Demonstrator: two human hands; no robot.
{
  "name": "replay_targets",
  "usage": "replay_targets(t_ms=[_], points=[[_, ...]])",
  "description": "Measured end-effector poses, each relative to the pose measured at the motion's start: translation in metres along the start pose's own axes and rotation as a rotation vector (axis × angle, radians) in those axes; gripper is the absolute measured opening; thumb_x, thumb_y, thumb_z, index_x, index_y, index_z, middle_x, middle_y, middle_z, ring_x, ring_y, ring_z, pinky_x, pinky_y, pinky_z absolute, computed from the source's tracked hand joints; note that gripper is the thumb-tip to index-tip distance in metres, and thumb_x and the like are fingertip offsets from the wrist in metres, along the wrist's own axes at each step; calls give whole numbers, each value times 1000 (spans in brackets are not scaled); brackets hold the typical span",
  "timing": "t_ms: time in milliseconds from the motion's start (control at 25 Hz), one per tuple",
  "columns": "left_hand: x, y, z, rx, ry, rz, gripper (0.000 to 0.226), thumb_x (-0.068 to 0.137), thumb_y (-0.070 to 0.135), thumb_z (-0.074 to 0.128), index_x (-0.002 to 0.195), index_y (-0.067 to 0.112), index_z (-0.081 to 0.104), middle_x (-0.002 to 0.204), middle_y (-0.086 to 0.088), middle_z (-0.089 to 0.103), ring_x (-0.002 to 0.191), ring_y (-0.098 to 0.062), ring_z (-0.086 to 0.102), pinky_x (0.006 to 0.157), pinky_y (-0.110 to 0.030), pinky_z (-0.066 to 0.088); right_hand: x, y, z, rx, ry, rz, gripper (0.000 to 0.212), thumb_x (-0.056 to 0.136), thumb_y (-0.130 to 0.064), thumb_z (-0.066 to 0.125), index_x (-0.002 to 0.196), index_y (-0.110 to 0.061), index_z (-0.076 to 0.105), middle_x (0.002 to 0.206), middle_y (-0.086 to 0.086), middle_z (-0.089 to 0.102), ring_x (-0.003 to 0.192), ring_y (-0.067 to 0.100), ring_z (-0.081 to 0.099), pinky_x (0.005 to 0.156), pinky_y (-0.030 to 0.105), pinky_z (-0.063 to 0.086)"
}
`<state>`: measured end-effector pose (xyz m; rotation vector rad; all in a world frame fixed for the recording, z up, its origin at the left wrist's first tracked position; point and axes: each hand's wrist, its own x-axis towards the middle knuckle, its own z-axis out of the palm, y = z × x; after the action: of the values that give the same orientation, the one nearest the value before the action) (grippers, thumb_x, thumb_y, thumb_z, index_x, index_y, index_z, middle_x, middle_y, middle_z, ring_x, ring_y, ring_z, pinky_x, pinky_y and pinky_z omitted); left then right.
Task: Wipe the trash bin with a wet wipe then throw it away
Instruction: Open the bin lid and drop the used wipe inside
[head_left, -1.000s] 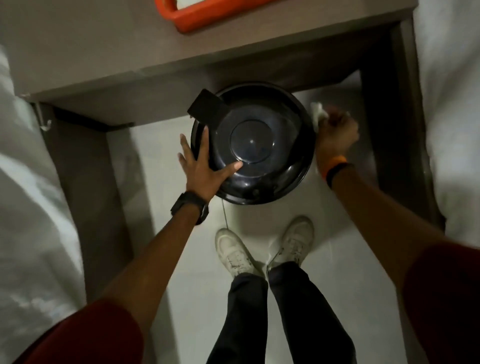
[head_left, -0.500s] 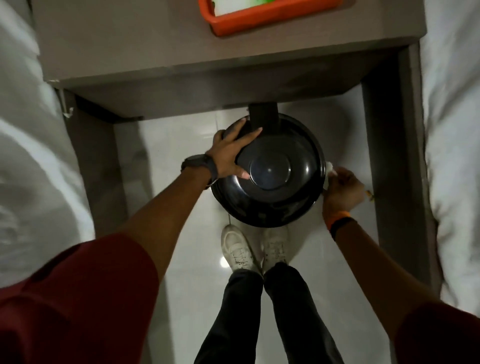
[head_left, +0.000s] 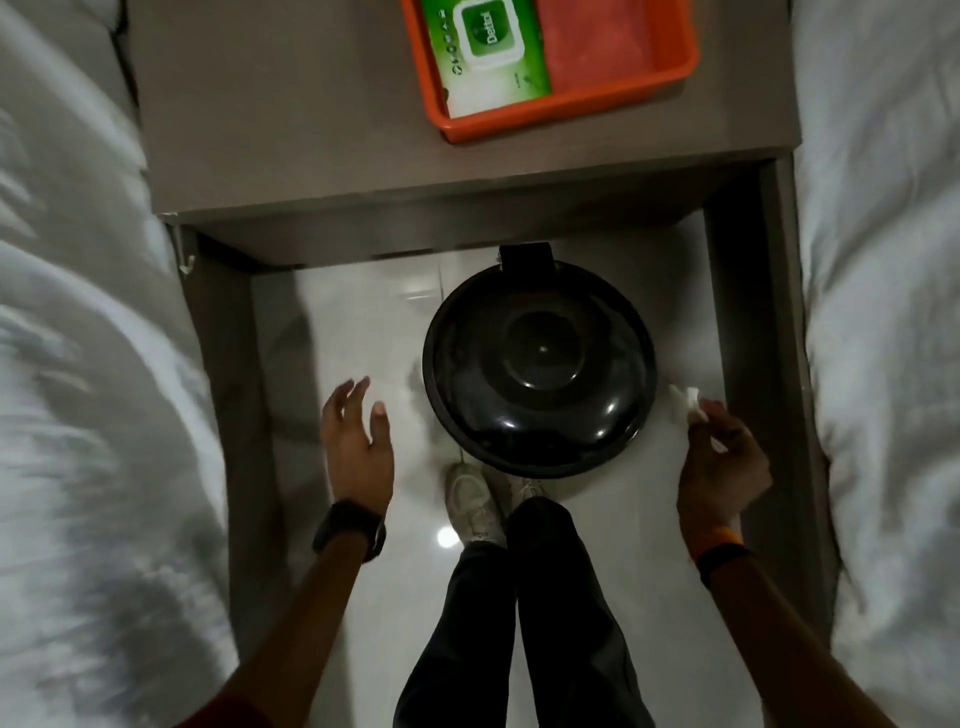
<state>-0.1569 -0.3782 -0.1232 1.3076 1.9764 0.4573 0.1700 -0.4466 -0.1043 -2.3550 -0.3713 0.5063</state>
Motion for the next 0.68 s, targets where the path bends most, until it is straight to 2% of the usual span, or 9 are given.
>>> replay_targets(t_ms=[40,120,240,320,440,480,600,680], points=[[-13,-10,-8,23,-26,-24,35,100,19,45,134,14,49,142,-11,43,134,-27,39,114,-41,33,-10,3,-5,4,-9,13,25,92,-12,69,116,-7,71,117,12,73,105,12,65,92,31,57],[-38,-23,-20,84,-116,-53,32,99,15,46,130,13,53,139,-10,45,131,-28,42,112,-42,35,-29,7,-9,24,-49,85,23,93,-10,67,116,-5,70,115,17,73,104,24,70,92,43,59],[-67,-28,-24,226,-203,16,28,96,9,50,120,17,62,135,-5,50,126,-26,48,105,-39,43,-45,6,2,47,-139,153,21,93,-5,66,113,1,70,112,22,72,103,36,71,88,52,61],[-75,-22,-20,204,-245,50,27,94,4,52,114,16,66,130,-5,54,122,-25,52,101,-32,44,-51,-10,19,14,-277,83,18,91,-2,68,109,-1,71,110,20,73,101,33,71,85,49,62],[-72,-8,-9,194,-294,81,28,92,1,52,111,16,67,124,-3,58,120,-22,53,97,-24,40,-50,-38,58,-142,-459,-137,14,92,-9,65,99,-15,76,96,9,76,79,9,69,71,32,59],[-70,-4,-5,201,-299,95,29,92,2,52,110,18,66,123,-1,58,118,-20,53,95,-23,40,-46,-45,72,-194,-495,-171,17,93,-12,63,100,-20,77,94,7,76,78,10,69,70,33,57],[-57,8,1,181,-297,108,30,91,4,50,109,22,65,119,4,60,115,-16,54,91,-24,42,-33,-57,98,-346,-575,-202,25,98,-15,55,116,-19,73,115,14,74,105,30,70,91,44,59],[-52,17,1,175,-292,131,29,91,5,49,109,22,65,116,4,62,112,-16,56,90,-26,46,-27,-61,100,-354,-553,-147,27,102,-13,48,114,-12,72,114,19,74,106,35,70,93,48,59]])
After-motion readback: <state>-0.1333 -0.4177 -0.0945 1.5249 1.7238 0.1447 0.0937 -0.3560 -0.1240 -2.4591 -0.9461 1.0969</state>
